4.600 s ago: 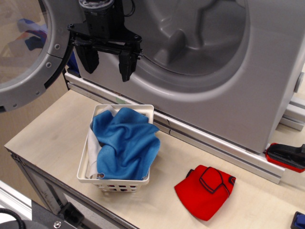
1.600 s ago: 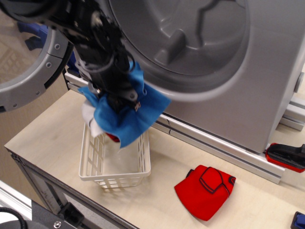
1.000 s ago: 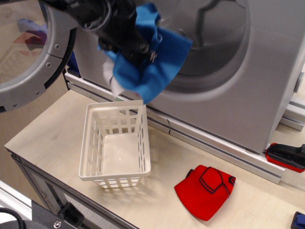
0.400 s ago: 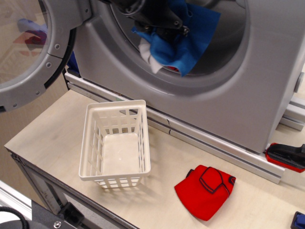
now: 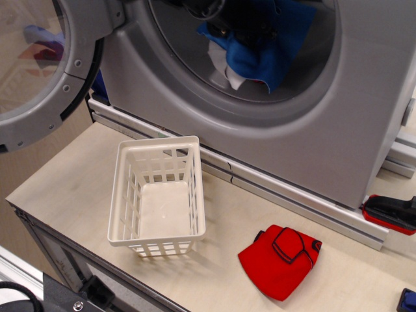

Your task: Put clothes in laundry machine

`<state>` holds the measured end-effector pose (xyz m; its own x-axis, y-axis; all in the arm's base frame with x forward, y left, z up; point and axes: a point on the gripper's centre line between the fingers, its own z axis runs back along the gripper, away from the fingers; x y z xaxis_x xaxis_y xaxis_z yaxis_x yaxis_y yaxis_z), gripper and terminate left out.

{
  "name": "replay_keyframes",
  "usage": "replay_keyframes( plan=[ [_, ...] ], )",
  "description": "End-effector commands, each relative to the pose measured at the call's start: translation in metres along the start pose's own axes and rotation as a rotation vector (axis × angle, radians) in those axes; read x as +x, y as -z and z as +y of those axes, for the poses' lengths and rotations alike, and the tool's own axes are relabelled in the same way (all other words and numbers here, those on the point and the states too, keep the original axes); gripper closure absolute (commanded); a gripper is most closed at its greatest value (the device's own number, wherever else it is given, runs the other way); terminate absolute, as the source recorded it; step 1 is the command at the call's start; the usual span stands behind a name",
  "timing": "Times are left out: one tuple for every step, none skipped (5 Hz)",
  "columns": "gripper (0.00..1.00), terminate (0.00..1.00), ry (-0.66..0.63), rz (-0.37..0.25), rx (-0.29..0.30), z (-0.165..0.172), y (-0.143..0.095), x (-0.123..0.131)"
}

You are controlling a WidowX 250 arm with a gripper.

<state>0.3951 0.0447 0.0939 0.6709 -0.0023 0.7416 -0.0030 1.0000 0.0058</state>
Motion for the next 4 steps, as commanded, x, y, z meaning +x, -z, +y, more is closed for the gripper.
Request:
replay_keyframes(
  plan=[
    [0.0, 0.0, -0.069, -0.031, 0.032, 0.011, -0.01, 0.014],
    [0.0, 0.0, -0.072, 0.015, 0.013, 0.013, -0.025, 0.012],
    [0.0, 0.0, -0.053, 0.066, -0.001, 0.016, -0.04, 0.002],
    [0.0, 0.0, -0.05, 0.066, -0.023, 0.02, -0.06, -0.009]
  ],
)
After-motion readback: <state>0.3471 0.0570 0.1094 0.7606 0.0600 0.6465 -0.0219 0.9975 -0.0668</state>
